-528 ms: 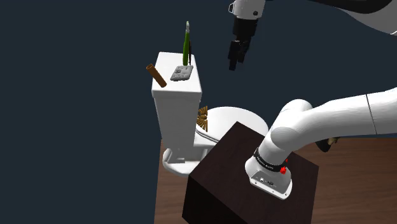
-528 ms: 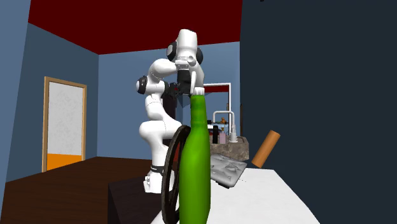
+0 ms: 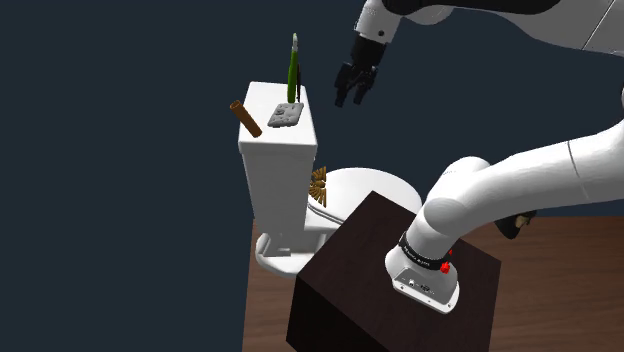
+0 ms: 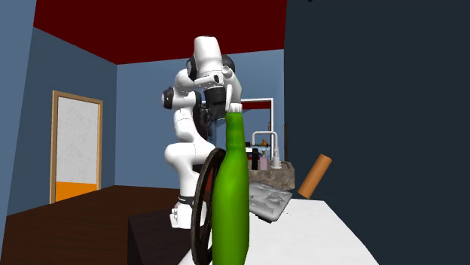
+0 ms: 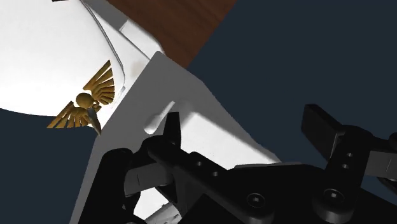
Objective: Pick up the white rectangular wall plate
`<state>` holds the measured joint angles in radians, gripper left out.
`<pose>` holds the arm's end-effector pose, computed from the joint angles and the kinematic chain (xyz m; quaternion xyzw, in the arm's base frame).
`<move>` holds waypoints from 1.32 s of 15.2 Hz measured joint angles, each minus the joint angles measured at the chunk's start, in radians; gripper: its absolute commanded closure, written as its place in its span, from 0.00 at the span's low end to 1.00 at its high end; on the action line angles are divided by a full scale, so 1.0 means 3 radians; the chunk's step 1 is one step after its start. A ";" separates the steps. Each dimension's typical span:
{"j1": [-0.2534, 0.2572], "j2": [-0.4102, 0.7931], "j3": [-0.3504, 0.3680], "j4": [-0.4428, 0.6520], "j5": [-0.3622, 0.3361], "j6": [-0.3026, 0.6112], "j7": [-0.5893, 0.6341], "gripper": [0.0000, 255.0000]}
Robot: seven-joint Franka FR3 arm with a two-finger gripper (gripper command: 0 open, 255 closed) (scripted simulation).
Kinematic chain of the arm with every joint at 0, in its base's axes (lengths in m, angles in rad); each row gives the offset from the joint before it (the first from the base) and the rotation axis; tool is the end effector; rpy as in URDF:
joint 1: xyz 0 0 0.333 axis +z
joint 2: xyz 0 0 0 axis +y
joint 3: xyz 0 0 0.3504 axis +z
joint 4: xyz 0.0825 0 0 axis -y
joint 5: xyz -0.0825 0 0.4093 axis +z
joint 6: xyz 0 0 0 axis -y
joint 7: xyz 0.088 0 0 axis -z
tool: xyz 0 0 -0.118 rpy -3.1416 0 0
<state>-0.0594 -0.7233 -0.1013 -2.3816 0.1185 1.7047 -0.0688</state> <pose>0.3353 -0.0500 0.5830 -0.9947 0.0405 -0.0309 0.0895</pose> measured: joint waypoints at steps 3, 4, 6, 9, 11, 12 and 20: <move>-0.0030 0.0166 -0.0194 -0.0065 0.0273 0.0424 0.0014 0.00; -0.0026 0.0276 -0.0267 -0.0063 0.0378 0.0587 -0.0004 0.00; -0.0020 0.0371 -0.0396 -0.0167 0.0601 0.0899 -0.0042 0.00; 0.0055 0.0643 -0.0618 -0.0155 0.1009 0.1312 -0.0156 0.00; 0.0121 0.0797 -0.0780 -0.0152 0.1322 0.1543 -0.0278 0.00; 0.0171 0.0888 -0.0860 -0.0150 0.1504 0.1666 -0.0355 0.00; 0.0588 0.1764 -0.1563 0.0133 0.3349 0.2066 -0.1323 0.00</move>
<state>0.1169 -0.1942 -0.5701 -2.3416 1.1231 2.3244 -0.4657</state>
